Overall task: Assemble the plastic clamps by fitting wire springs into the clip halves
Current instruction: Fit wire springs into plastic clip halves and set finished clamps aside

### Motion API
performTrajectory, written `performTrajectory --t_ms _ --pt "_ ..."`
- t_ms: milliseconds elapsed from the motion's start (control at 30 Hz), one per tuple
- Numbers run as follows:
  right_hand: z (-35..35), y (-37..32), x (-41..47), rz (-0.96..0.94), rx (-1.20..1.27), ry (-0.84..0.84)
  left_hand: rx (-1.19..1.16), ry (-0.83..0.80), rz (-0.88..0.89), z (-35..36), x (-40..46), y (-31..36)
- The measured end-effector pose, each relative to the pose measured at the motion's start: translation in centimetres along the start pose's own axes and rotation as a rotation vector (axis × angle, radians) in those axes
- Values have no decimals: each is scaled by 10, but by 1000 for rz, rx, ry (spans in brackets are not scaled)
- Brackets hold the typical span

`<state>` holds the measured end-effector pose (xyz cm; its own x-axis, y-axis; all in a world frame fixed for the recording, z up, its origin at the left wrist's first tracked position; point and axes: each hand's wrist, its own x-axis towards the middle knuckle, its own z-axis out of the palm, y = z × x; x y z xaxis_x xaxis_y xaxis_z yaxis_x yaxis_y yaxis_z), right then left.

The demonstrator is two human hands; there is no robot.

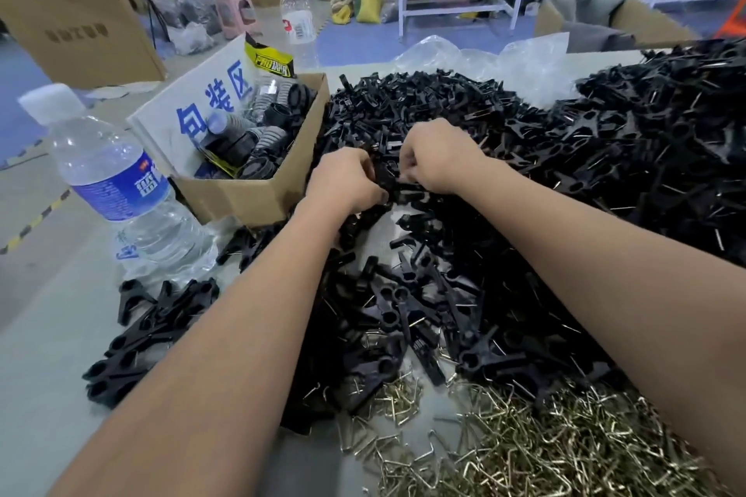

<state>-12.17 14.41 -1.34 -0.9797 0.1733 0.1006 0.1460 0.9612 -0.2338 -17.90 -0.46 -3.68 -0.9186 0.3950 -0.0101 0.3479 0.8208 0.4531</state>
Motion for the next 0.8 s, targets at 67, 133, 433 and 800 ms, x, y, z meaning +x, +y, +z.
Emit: performTrajectory --t_ms 67,133,433,800 --pt "-3 4 -3 -1 84 56 -23 6 6 -2 -2 -1" --pt "-5 6 -8 -38 183 104 -71 19 17 -3 -4 -2" --pt "-3 7 -44 -2 502 255 -255 333 -46 -8 -28 4" --pt "-8 12 -91 50 708 395 -1285 260 -259 -11 -79 30"
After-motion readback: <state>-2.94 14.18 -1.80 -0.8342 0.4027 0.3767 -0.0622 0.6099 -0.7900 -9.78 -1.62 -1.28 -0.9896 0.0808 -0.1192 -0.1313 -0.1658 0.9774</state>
